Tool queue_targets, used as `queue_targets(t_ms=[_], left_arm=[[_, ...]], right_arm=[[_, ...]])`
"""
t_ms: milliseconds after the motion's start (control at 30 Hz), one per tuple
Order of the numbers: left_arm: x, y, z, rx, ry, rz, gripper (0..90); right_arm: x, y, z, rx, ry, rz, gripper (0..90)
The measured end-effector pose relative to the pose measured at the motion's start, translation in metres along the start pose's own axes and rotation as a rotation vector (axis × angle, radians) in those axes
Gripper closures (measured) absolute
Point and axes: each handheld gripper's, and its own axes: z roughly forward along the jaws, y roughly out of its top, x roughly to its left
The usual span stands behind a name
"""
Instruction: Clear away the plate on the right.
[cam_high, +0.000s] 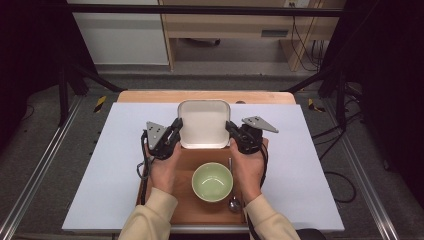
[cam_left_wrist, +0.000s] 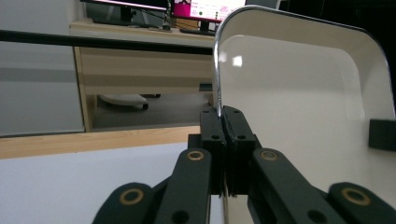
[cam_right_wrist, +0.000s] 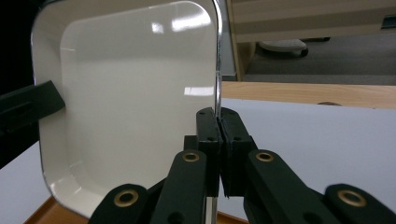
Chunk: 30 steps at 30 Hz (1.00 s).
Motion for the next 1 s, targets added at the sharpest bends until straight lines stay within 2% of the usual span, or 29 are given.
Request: queue_targets(t_ms=[167,267,500,567,800,1000], left_arm=[[0.006,0.001,-0.003,-0.004,0.014,0.024,89.1],[0.013,0.003,-0.005,0.000,0.023,0.020,89.2],[0.035,0.004,-0.010,0.018,0.061,0.024,89.2],[0.040,0.004,-0.012,0.019,0.071,0.024,89.2],[0.055,0.003,-0.020,0.034,0.089,0.028,89.2],[0.065,0.000,-0.028,0.056,0.091,0.024,89.2]], right_arm=[[0.002,-0.005,0.006,0.005,0.040,0.001,86.5],[0.003,-0.005,0.009,0.016,0.085,-0.025,75.3],[-0.002,-0.004,-0.002,-0.010,0.109,-0.137,49.6],[-0.008,-0.005,-0.007,-0.022,0.100,-0.173,42.5],[-0.035,-0.012,-0.024,-0.073,0.044,-0.200,21.7],[-0.061,-0.020,-0.039,-0.095,-0.022,-0.229,12.5]])
